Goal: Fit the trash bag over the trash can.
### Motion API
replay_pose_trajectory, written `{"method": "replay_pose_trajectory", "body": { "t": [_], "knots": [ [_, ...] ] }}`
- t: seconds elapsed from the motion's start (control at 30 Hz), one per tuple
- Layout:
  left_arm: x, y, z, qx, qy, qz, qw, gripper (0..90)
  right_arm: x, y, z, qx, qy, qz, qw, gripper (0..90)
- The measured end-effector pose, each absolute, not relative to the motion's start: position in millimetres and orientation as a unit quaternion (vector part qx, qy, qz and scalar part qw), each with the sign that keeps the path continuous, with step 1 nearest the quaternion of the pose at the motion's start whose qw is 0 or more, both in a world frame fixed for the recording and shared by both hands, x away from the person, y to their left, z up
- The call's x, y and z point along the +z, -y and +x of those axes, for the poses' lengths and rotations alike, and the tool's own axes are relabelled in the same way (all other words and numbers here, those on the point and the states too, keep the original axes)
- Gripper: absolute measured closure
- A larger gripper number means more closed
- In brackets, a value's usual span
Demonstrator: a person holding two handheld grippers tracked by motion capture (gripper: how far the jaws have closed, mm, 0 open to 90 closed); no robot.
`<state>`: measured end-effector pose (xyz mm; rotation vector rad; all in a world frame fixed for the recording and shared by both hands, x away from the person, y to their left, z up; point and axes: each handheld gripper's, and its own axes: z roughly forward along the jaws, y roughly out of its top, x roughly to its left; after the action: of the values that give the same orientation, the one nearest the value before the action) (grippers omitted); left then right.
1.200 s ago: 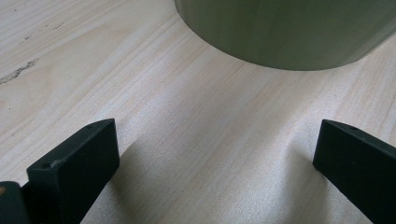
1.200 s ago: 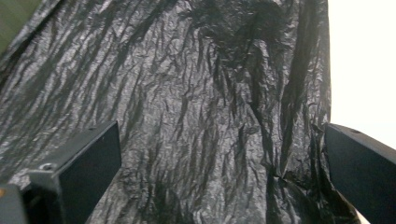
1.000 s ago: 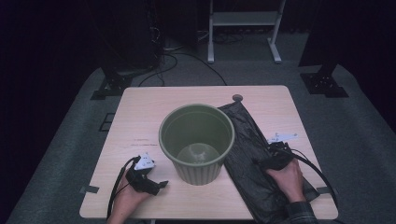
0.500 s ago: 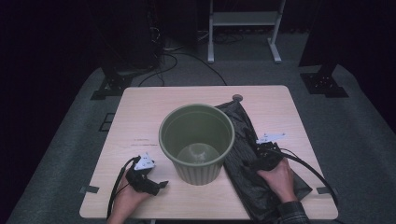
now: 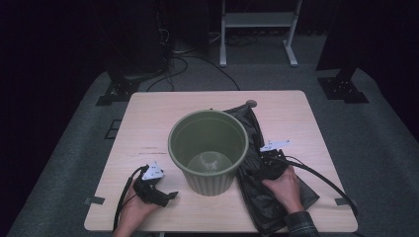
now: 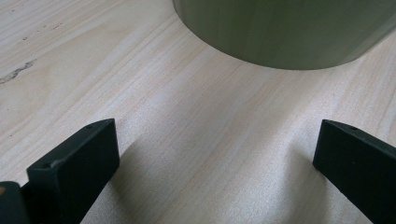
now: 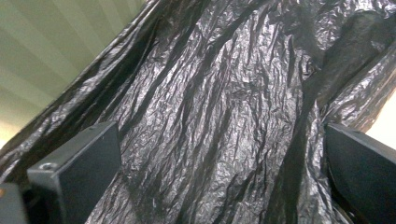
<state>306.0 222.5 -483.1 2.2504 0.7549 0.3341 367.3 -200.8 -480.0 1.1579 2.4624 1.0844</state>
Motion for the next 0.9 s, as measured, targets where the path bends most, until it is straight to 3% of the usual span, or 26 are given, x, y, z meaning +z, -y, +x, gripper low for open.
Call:
{"method": "replay_pose_trajectory", "body": {
  "t": [0.43, 0.77, 0.9],
  "knots": [
    [-483.1, -222.7, 305.8, 0.129, -0.292, 0.875, 0.364, 0.0, -483.9, 179.9, 369.1, 0.374, -0.834, 0.389, 0.119, 0.0],
    [-483.1, -222.6, 305.7, 0.129, -0.292, 0.875, 0.364, 0.0, -485.7, 177.5, 363.1, 0.363, -0.832, 0.387, 0.162, 9.0],
    [-483.1, -222.6, 305.7, 0.129, -0.292, 0.875, 0.364, 0.0, -484.5, 177.7, 360.9, 0.368, -0.830, 0.385, 0.164, 21.5]
  ]
}}
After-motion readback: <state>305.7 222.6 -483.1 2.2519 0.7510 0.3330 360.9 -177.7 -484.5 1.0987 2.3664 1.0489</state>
